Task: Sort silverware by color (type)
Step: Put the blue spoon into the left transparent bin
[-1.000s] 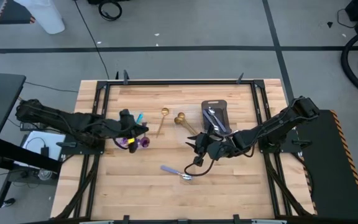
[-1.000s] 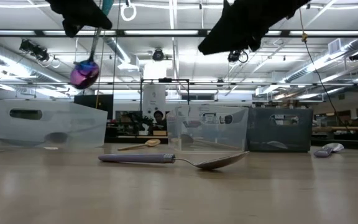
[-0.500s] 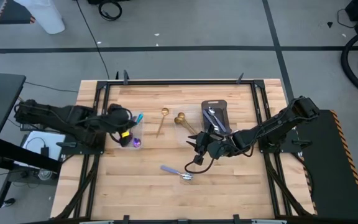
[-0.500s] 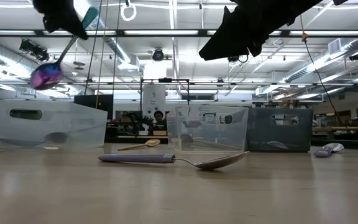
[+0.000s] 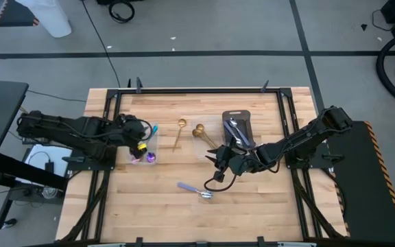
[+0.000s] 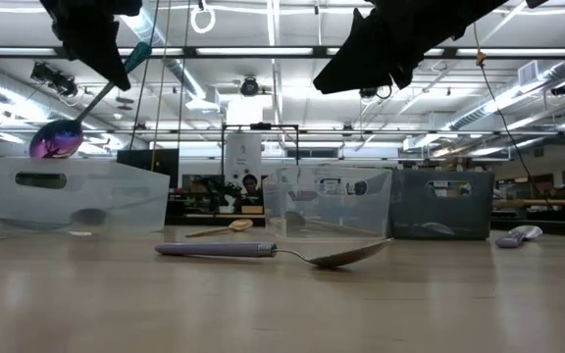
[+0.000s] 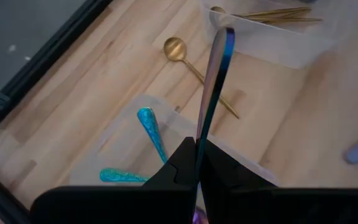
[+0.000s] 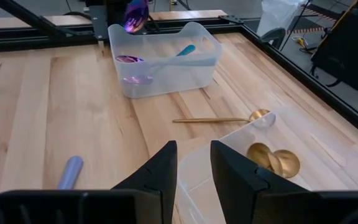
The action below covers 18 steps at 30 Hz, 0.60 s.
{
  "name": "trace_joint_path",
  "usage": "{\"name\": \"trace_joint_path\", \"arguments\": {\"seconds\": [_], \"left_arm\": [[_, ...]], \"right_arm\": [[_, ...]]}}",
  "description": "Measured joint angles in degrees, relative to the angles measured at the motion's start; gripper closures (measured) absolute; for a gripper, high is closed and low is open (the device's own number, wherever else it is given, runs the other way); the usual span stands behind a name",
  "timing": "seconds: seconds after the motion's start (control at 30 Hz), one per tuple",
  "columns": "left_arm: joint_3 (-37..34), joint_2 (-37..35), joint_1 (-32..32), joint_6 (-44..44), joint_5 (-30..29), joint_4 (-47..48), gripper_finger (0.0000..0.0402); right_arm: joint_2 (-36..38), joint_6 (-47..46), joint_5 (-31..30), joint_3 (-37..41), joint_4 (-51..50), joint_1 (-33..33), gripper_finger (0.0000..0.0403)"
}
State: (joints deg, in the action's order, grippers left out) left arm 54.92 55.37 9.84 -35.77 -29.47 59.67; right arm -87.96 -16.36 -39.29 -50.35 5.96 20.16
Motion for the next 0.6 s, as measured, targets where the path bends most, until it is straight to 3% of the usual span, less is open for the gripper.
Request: {"name": "trace_joint_path", "arguments": {"seconds": [0.6], "left_arm": [[-0.1,6.7,0.0,-0.8,-0.8,0.8,0.0386]], "right_arm": [[0.0,0.0,0.4,0.0,-0.1,0.1,0.0296]]}}
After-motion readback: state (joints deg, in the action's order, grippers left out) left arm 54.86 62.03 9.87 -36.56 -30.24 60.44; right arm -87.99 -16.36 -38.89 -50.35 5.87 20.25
